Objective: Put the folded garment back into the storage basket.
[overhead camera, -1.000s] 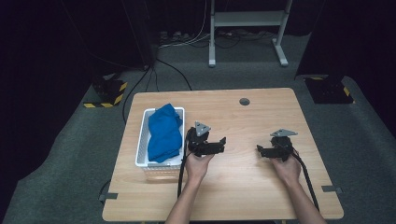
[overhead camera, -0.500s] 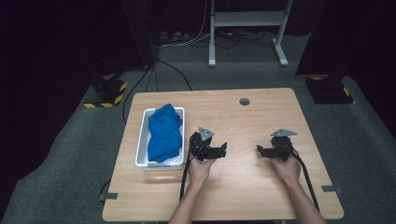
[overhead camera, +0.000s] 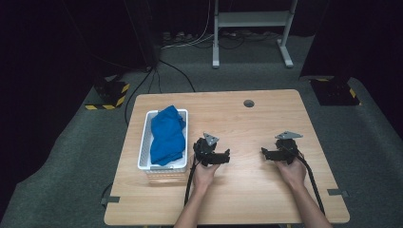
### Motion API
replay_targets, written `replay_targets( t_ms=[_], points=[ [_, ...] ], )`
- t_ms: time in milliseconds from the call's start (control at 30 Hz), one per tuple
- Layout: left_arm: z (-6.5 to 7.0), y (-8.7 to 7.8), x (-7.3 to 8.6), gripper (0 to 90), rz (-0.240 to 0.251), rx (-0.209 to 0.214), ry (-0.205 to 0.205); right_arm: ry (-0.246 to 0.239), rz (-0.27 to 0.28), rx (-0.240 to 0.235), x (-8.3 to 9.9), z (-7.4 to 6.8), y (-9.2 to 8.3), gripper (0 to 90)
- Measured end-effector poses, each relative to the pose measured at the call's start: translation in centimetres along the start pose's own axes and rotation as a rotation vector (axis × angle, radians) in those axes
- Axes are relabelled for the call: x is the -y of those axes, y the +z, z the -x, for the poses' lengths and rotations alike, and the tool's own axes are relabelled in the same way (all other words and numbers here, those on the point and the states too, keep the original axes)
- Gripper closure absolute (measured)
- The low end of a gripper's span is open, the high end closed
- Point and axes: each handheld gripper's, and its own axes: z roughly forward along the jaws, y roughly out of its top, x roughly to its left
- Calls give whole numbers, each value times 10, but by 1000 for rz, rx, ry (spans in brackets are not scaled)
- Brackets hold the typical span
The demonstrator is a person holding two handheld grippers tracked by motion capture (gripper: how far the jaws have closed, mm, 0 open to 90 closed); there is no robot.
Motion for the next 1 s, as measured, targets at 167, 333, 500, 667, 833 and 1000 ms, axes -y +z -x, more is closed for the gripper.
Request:
replay_targets(
  t_ms=[167,333,500,667,833,1000],
  points=[
    [0,8,2,79,-21,-6,-2,0,0,0,0,0,0,142],
    [-2,15,6,81,-35,-20,-11,-1,0,0,0,0,0,142],
    [-7,22,11,80,-48,-33,-41,-1,0,-1,0,0,0,142],
    [-6,26,13,82,-59,-73,-19,0,-1,-1,0,0,0,142],
    [-6,30,11,77,-91,-93,0,0,0,-1,0,0,0,142],
    [-4,32,10,53,-102,-90,25,-1,1,-1,0,0,0,142]
  ],
)
